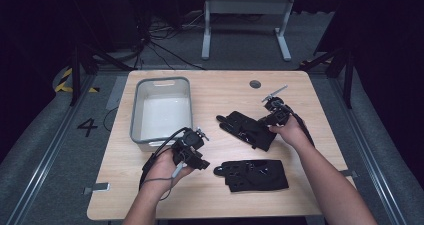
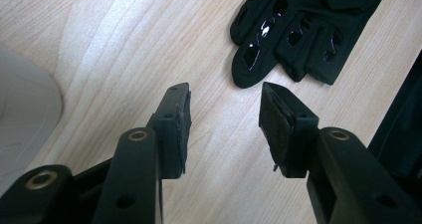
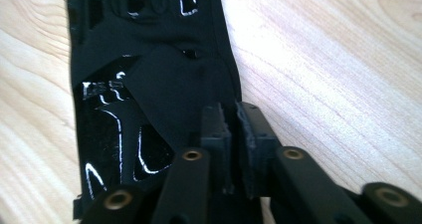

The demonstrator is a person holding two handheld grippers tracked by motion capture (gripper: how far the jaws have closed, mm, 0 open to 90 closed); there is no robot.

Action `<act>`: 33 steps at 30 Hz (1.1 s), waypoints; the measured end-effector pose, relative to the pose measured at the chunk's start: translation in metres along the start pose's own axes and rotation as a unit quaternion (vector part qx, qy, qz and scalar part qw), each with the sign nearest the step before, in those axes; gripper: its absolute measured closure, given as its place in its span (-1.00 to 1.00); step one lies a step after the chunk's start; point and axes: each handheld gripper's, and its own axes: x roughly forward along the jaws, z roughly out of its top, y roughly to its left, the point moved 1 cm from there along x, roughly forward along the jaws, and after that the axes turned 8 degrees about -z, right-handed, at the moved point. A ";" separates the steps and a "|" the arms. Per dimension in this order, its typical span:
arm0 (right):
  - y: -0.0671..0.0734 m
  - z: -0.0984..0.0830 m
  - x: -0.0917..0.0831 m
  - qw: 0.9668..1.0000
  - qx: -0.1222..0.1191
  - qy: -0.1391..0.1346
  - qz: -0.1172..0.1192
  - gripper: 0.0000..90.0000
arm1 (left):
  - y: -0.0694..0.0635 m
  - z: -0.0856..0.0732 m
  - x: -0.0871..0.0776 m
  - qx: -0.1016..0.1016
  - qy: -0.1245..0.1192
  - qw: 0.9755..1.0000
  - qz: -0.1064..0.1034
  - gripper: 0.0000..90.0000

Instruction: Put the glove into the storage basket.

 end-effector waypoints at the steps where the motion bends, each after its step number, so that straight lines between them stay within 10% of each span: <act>1: 0.002 0.001 -0.004 1.000 -0.004 -0.007 0.003 0.90 | 0.000 0.000 0.000 0.000 0.001 1.000 0.000 0.24; 16: 0.028 0.009 -0.054 0.996 -0.053 -0.074 0.006 0.95 | -0.002 0.004 0.001 0.004 0.001 1.000 0.000 0.23; 33: 0.040 -0.002 -0.094 0.986 -0.092 -0.120 -0.066 0.96 | -0.004 0.011 0.005 0.014 0.006 1.000 -0.004 0.23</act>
